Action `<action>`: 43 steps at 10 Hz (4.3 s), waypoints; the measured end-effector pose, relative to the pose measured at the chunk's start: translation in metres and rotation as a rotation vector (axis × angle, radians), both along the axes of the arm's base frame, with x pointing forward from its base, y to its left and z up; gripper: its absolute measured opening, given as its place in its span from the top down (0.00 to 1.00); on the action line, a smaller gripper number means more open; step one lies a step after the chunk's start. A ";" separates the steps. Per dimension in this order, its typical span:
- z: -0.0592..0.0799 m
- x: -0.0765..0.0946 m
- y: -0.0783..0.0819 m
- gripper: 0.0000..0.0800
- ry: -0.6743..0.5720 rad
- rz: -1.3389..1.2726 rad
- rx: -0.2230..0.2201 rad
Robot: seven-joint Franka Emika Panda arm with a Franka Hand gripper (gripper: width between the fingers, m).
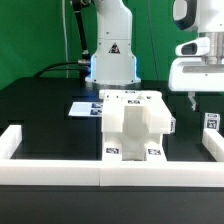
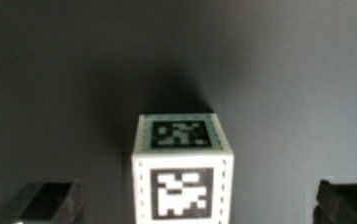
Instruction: Assemble chair
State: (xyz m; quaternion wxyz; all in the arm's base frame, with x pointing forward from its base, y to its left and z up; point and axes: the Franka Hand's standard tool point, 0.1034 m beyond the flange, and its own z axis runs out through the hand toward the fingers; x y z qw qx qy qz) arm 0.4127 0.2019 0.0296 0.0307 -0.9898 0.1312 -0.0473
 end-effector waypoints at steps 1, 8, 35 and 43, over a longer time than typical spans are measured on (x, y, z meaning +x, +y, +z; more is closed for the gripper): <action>-0.002 0.000 -0.001 0.19 0.002 0.003 -0.003; -0.021 -0.002 -0.005 0.19 0.027 0.002 -0.022; 0.083 0.082 -0.113 0.64 0.039 0.282 -0.016; 0.093 0.115 -0.133 0.64 0.044 0.329 -0.020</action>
Offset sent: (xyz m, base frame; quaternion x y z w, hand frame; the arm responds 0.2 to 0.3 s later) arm 0.0063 0.0005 -0.0090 -0.0168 0.0080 0.0060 0.9998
